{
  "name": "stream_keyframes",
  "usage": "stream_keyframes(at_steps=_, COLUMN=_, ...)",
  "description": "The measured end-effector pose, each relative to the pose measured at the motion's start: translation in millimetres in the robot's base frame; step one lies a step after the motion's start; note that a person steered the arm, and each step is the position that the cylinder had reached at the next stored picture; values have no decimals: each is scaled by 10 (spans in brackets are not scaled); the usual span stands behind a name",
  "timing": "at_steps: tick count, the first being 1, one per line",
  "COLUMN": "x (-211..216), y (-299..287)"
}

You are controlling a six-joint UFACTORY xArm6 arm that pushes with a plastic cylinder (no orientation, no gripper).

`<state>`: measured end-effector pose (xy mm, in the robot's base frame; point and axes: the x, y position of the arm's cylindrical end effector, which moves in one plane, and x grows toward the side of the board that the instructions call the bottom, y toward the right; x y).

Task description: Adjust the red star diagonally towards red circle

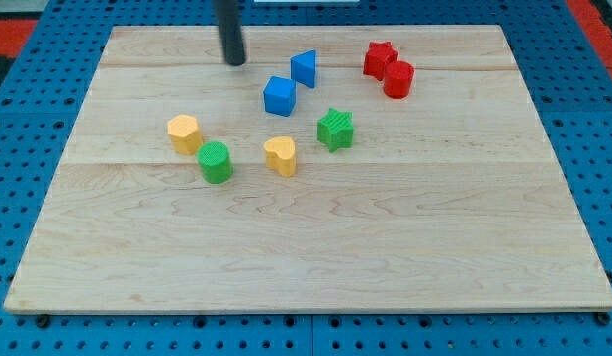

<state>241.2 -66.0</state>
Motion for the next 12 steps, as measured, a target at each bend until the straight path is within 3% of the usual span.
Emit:
stream_keyframes(at_steps=1, x=-377, y=985)
stream_keyframes(at_steps=2, x=-272, y=1662)
stream_keyframes(at_steps=3, x=-21, y=1932)
stream_keyframes(at_steps=4, x=-18, y=1564)
stream_keyframes(at_steps=6, x=-19, y=1505)
stream_keyframes(at_steps=7, x=-348, y=1424)
stream_keyframes(at_steps=9, x=-486, y=1364)
stream_keyframes(at_steps=10, x=-459, y=904)
stream_keyframes(at_steps=11, x=-309, y=-191)
stream_keyframes(at_steps=12, x=401, y=-280)
